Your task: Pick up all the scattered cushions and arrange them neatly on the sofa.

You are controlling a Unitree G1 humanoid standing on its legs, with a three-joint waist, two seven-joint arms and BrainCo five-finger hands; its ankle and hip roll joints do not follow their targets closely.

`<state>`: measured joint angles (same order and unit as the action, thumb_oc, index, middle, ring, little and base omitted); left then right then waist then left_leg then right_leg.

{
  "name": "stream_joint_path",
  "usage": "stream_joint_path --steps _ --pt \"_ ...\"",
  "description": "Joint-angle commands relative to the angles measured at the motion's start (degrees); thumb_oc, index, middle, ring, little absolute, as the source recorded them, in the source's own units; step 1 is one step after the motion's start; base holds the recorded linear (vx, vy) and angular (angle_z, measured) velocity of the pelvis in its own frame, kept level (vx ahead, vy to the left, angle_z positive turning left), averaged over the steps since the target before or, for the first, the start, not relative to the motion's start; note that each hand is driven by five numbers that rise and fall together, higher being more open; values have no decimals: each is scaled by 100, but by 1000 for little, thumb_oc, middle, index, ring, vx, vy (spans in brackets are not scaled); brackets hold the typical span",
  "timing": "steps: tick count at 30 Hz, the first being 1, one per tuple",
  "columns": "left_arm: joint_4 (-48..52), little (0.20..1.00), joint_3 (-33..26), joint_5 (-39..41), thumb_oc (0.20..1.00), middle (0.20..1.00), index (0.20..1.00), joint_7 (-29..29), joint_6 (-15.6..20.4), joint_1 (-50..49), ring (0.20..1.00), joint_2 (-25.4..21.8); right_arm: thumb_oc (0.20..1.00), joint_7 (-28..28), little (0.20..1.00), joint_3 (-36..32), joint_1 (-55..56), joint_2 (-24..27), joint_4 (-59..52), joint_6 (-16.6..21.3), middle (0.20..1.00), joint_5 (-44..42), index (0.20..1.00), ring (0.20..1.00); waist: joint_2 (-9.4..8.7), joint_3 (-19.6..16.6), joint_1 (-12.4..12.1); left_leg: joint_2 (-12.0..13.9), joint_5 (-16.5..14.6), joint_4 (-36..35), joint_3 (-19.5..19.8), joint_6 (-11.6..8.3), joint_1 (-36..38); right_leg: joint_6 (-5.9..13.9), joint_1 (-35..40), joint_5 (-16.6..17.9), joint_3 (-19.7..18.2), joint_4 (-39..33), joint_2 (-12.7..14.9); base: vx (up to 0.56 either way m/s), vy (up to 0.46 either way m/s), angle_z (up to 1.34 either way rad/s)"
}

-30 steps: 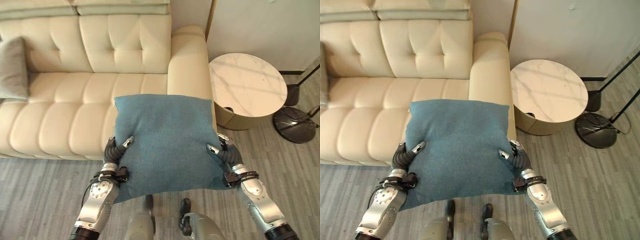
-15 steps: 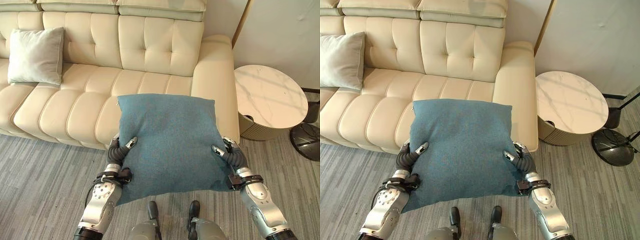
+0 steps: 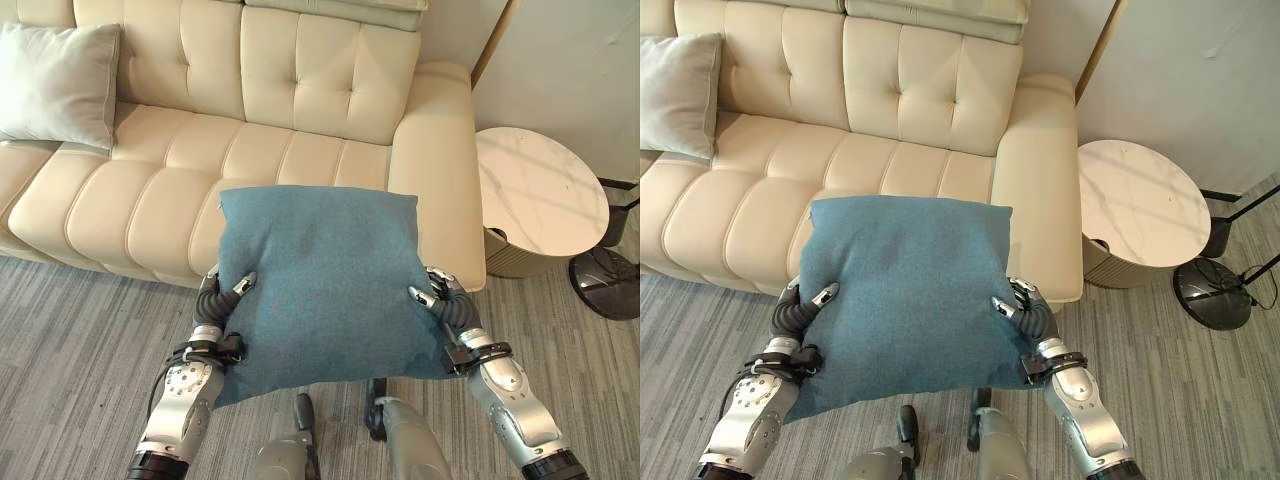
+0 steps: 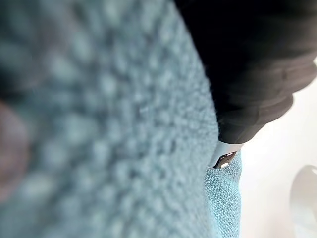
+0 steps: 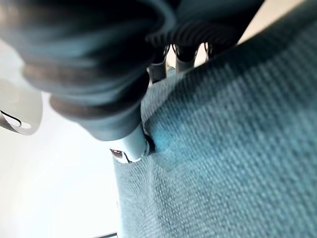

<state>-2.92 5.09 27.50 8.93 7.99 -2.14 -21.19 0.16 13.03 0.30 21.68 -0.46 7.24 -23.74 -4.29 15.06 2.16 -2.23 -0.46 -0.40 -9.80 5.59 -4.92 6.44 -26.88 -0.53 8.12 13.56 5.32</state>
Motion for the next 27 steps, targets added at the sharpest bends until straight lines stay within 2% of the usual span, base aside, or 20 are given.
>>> stream_joint_path --steps 1,2,4,5,6,7,8,9,11,13,14,15,16,19,20,21,22,24,26,27 --pt "635 200 203 -374 200 200 200 -341 543 460 200 42 200 428 200 99 -413 -129 -703 533 200 -341 200 200 26 -228 145 -300 -1157 430 315 -389 811 93 484 452 523 -828 -238 296 -21 20" --pt "643 200 210 -386 200 200 200 -371 531 443 200 65 200 457 200 82 -358 -114 -721 509 200 -335 200 200 92 -236 180 -257 -1236 415 366 -408 954 100 485 451 640 -850 -277 391 -44 42" --pt "635 200 248 -345 200 200 200 -417 551 375 200 155 200 494 200 16 -130 -117 -731 509 200 -389 200 200 88 -360 299 -301 -1323 361 508 -453 1222 54 561 477 639 -952 -253 459 -95 60" --pt "641 200 292 -358 200 200 200 -450 543 273 200 215 200 540 200 -70 18 -38 -778 555 200 -388 200 200 174 -466 378 -239 -1227 515 576 -582 1288 -71 722 520 524 -866 -263 507 -152 67" --pt "601 200 299 -325 200 200 200 -446 553 297 200 247 200 512 200 -114 35 30 -679 562 200 -356 200 200 223 -514 414 -155 -1104 627 534 -728 1278 -112 823 513 583 -878 -236 540 -180 101" --pt "575 200 325 -329 200 200 200 -477 562 255 200 282 200 480 200 -202 78 88 -613 569 200 -330 200 200 344 -625 447 61 -803 943 433 -938 1220 -186 1065 411 692 -930 -270 278 -120 88" --pt "574 200 325 -329 200 200 200 -477 563 256 200 280 200 481 200 -203 77 87 -613 569 200 -330 200 200 325 -636 460 39 -777 936 444 -934 1200 -185 1054 431 696 -945 -247 300 -110 74" --pt "571 200 314 -308 200 200 200 -488 570 232 200 298 200 492 200 -232 91 131 -600 580 200 -352 200 200 383 -688 475 118 -560 1190 398 -1017 1164 -229 1172 367 686 -960 -343 185 -62 27" --pt "514 200 349 -250 200 200 200 -465 560 285 200 354 200 430 200 -280 98 194 -525 571 200 -309 200 200 298 -715 512 266 -366 1612 141 -1022 796 -276 1382 262 591 -1053 -274 226 -34 -6" --pt "483 200 331 -283 200 200 200 -426 522 335 200 328 200 295 200 -342 10 244 -491 585 200 -207 200 200 189 -707 468 397 -645 1514 -60 -879 431 -238 1527 165 404 -1114 -200 216 73 -43" --pt "514 200 298 -339 200 200 200 -425 492 359 200 302 200 245 200 -385 -73 248 -500 603 200 -168 200 200 61 -676 427 589 -717 1223 -34 -892 116 -184 1684 117 167 -1117 -126 168 97 -69" --pt "514 200 297 -340 200 200 200 -424 492 362 200 298 200 244 200 -385 -76 243 -500 602 200 -168 200 200 45 -686 427 572 -689 1204 -40 -888 105 -184 1666 130 160 -1121 -111 161 105 -91" --pt "515 200 277 -347 200 200 200 -424 494 360 200 288 200 220 200 -401 -84 230 -502 614 200 -151 200 200 8 -672 404 673 -571 1064 -10 -925 8 -181 1735 121 73 -1136 -96 106 74 -88" --pt "501 200 239 -421 200 200 200 -338 474 355 200 235 200 134 200 -411 -85 211 -433 611 200 -18 200 200 -45 -627 298 1109 91 568 264 -1130 -220 -169 1974 26 -212 -1156 -95 170 129 -79" --pt "526 200 243 -421 200 200 200 -318 484 343 200 232 200 110 200 -429 -55 201 -402 596 200 36 200 200 -23 -632 294 1205 188 459 366 -1175 -218 -152 2017 -2 -292 -1150 -100 197 242 -109" --pt "551 200 256 -417 200 200 200 -295 510 296 200 264 200 109 200 -430 -8 214 -391 576 200 139 200 200 89 -678 310 1292 204 274 463 -1240 -86 -119 2100 -40 -419 -1159 -95 139 191 -108" --pt "550 200 257 -418 200 200 200 -295 511 293 200 269 200 108 200 -430 -2 219 -395 574 200 140 200 200 93 -669 297 1298 205 254 449 -1242 -55 -120 2113 -42 -430 -1160 -102 144 217 -80" --pt "561 200 271 -449 200 200 200 -314 516 236 200 318 200 118 200 -401 -5 214 -386 573 200 276 200 200 243 -761 342 1277 142 63 370 -1272 160 -71 2188 15 -501 -1219 -74 112 231 -42" --pt "556 200 282 -488 200 200 200 -303 514 212 200 309 200 82 200 -369 -30 195 -383 541 200 348 200 200 289 -762 325 1194 91 58 337 -1246 251 -33 2235 91 -591 -1284 -17 82 244 -56" --pt "541 200 262 -483 200 200 200 -331 517 192 200 288 200 99 200 -333 -102 136 -364 502 200 403 200 200 314 -805 300 1068 34 4 246 -1208 360 39 2256 206 -707 -1374 77 53 332 -47"
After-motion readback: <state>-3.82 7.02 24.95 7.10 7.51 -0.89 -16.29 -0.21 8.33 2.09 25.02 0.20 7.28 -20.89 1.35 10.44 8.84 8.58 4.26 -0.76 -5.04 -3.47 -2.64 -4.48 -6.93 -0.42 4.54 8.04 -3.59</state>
